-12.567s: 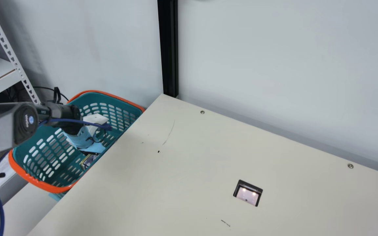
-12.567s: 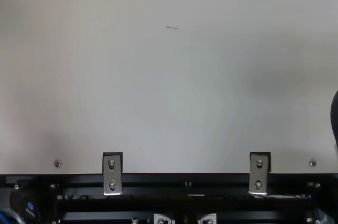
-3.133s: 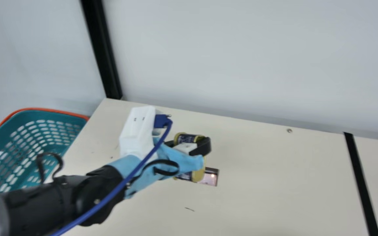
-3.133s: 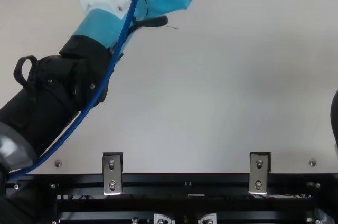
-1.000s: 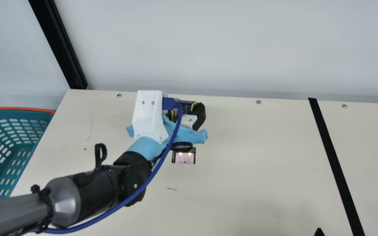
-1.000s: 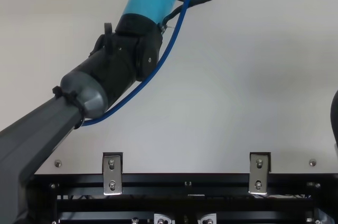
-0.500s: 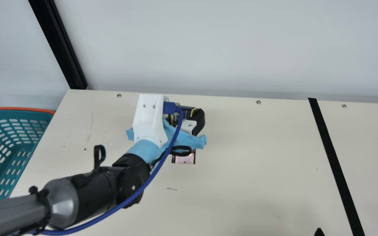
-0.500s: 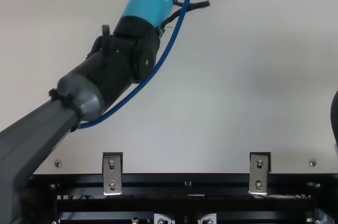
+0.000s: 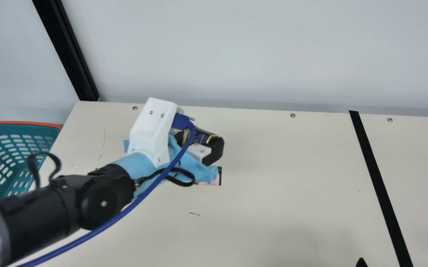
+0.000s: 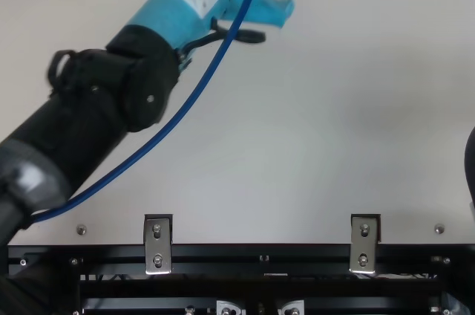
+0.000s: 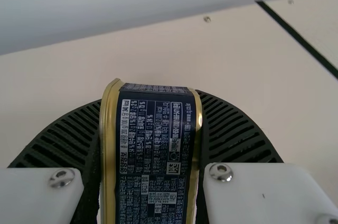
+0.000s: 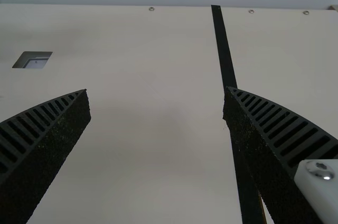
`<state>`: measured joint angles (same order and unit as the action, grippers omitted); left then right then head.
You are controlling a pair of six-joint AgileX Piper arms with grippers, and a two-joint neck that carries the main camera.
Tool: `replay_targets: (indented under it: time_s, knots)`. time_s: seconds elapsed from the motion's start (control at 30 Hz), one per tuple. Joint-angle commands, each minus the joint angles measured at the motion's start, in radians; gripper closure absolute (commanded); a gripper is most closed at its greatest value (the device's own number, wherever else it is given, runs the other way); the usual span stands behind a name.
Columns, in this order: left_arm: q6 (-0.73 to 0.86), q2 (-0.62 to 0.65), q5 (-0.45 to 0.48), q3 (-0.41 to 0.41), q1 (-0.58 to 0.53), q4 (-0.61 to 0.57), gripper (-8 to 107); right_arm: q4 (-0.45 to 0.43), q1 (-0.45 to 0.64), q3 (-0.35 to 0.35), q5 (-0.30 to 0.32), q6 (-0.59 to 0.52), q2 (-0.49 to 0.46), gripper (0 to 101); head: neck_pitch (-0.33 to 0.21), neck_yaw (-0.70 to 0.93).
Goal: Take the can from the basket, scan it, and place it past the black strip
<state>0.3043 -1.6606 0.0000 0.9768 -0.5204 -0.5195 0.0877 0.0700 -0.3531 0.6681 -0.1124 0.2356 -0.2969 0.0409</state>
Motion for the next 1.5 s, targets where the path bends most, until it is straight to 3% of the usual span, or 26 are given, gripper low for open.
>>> replay_targets:
  time_s: [0.0,0.43,0.73,1.0,1.47]
  knots:
    - [0.011,0.025,0.157,0.004,0.004,0.049,89,0.000,0.000,0.000,0.000,0.000,0.000,0,-0.009,-0.010]
    - [0.077,0.088,0.664,0.125,-0.034,0.298,89,0.000,0.000,0.000,0.000,0.000,0.000,0,-0.009,-0.010]
    - [0.202,0.071,0.867,0.177,-0.069,0.333,89,0.000,0.000,0.000,0.000,0.000,0.000,0,-0.009,-0.010]
    - [0.284,0.047,0.922,0.172,-0.108,0.369,89,0.000,0.000,0.000,0.000,0.000,0.000,0,-0.009,-0.010]
    - [0.294,-0.060,0.865,0.203,-0.191,0.394,89,0.000,0.000,0.000,0.000,0.000,0.000,0,-0.009,-0.010]
